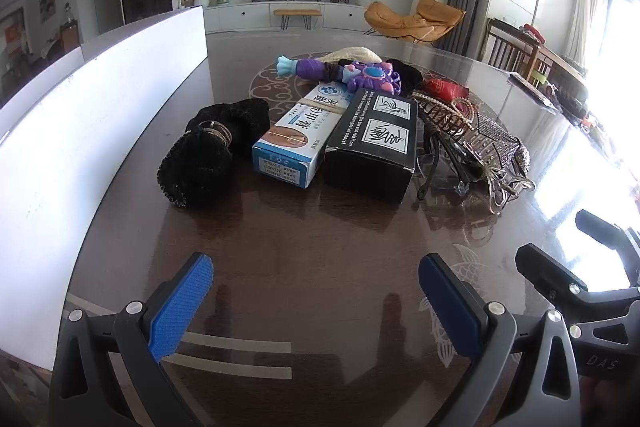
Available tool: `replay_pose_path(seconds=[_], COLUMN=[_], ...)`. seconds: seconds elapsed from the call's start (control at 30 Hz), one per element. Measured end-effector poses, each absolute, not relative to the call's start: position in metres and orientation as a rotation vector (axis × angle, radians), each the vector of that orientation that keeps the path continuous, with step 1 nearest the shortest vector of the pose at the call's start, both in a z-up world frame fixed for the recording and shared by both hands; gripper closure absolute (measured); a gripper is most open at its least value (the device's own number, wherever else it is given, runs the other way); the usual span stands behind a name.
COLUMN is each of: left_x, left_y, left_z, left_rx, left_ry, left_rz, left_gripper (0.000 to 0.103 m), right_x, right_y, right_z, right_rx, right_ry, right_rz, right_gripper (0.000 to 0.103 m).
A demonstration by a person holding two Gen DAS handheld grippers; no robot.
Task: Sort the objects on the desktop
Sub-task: 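Move both tools toward the cluster of items on the table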
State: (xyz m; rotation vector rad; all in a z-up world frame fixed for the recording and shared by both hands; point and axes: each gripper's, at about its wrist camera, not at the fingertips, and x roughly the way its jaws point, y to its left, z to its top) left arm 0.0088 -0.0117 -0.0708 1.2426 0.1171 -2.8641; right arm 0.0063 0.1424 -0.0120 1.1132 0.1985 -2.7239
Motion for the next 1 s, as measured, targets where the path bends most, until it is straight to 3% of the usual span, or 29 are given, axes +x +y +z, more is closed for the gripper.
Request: replay_pose_path(seconds=[1.0], left_x=[0.003], left_y=[-0.018], left_z=[-0.08], left_rx=[1.307], left_ry=[0.154], left_rz=[-2.832], left_gripper=[0.0], right_x=[0.001], right_y=[0.133], right_z=[-0.024], right_rx=[1.153], right_ry=[0.203], right_rz=[-2.69], right_gripper=[0.0])
